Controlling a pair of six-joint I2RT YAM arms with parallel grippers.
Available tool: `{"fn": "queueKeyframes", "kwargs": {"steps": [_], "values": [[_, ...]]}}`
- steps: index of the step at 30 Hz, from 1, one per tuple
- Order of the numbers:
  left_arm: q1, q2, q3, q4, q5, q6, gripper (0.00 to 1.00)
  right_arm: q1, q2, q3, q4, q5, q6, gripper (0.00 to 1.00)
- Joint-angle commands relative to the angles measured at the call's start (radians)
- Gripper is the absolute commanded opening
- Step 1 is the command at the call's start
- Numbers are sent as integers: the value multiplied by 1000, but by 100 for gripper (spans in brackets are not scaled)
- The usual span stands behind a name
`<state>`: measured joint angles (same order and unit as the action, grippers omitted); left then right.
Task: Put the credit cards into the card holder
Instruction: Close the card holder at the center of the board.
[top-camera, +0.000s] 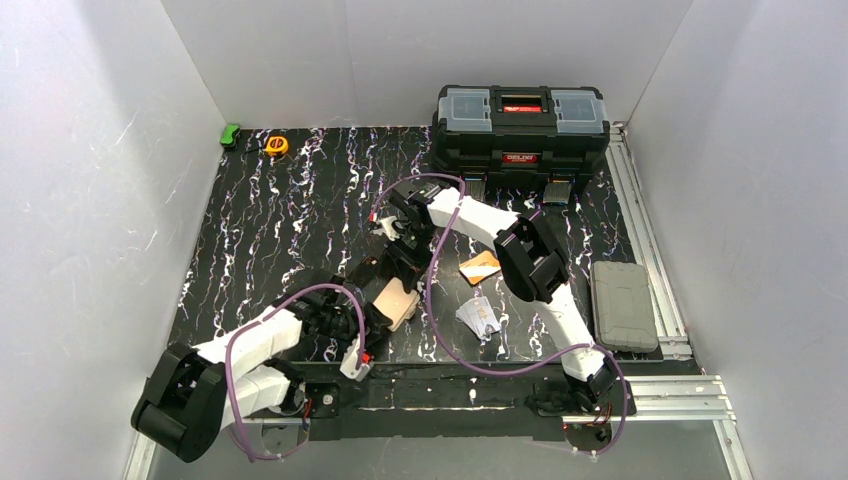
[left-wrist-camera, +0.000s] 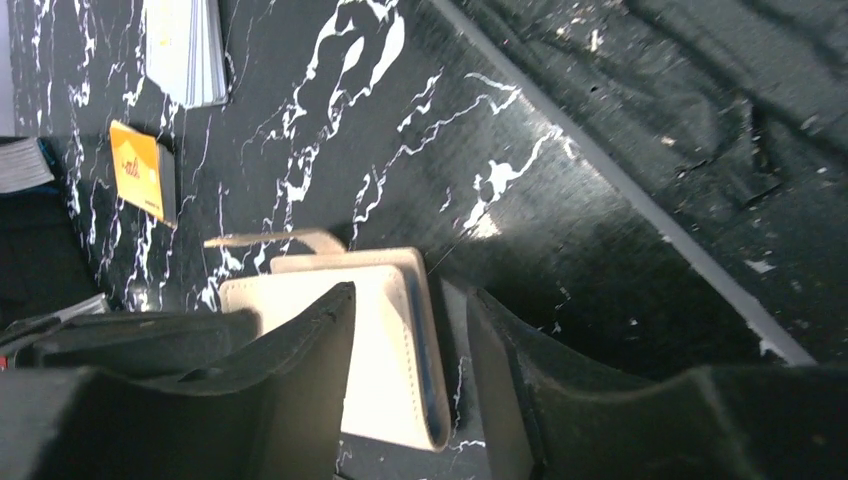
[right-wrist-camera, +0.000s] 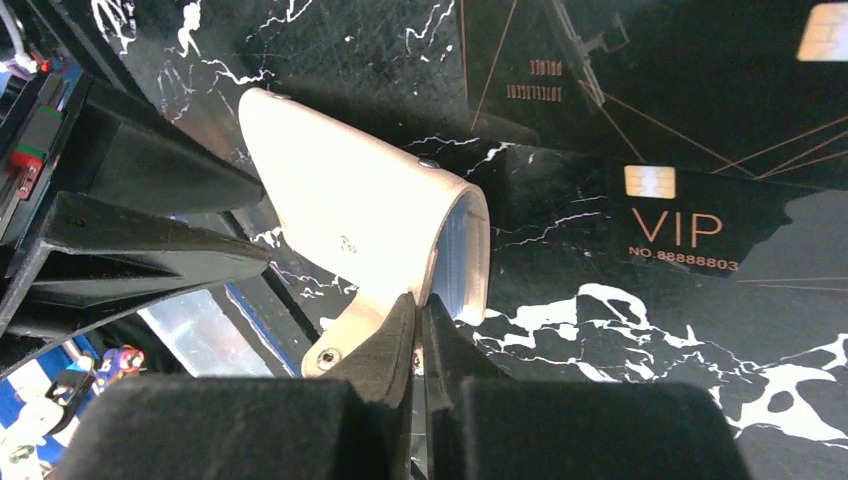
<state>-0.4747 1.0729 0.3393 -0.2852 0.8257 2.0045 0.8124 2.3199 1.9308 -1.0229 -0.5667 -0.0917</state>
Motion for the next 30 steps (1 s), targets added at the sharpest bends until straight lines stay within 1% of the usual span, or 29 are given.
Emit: {"fn": "queueKeyframes", "kwargs": {"steps": [1, 3, 5, 6, 7, 8, 10, 14, 17, 18, 20, 22, 25, 27, 30], "values": [[-26, 6, -22, -80, 64, 32, 41, 10, 0, 25, 36, 43, 44, 10], [-30, 19, -15, -80, 61, 30, 37, 10, -16, 7, 48, 50, 52, 15], [-30, 35, -5, -80, 54, 24, 34, 10, -34, -18, 63, 65, 67, 24], [-30, 41, -1, -80, 51, 19, 34, 10, -47, -35, 71, 75, 74, 30], [-30, 46, 4, -78, 50, 15, 34, 10, -60, -50, 82, 90, 82, 41], [-31, 50, 6, -77, 49, 13, 34, 10, -74, -68, 93, 102, 84, 46], [-30, 55, 6, -69, 49, 14, 34, 8, -106, -96, 114, 124, 119, 55], [-31, 50, -2, -54, 51, 13, 34, -4, -175, -138, 157, 223, 194, 72], [-31, 41, -3, -52, 50, 6, 33, -28, -233, -186, 193, 309, 266, 77], [-31, 38, -5, -52, 51, -4, 34, -44, -296, -229, 212, 392, 320, 80], [-33, 31, -4, -51, 59, -4, 34, -44, -324, -243, 201, 427, 348, 79], [-36, 23, 2, -51, 60, -17, 34, -43, -360, -272, 190, 434, 373, 75], [-36, -13, 17, -53, 49, -76, 34, -27, -406, -333, 206, 392, 405, 73], [-36, -49, 26, -60, 25, -118, 35, 9, -435, -363, 212, 368, 422, 73], [-29, -112, 23, -84, -16, -141, 36, 67, -423, -361, 199, 346, 452, 73]]}}
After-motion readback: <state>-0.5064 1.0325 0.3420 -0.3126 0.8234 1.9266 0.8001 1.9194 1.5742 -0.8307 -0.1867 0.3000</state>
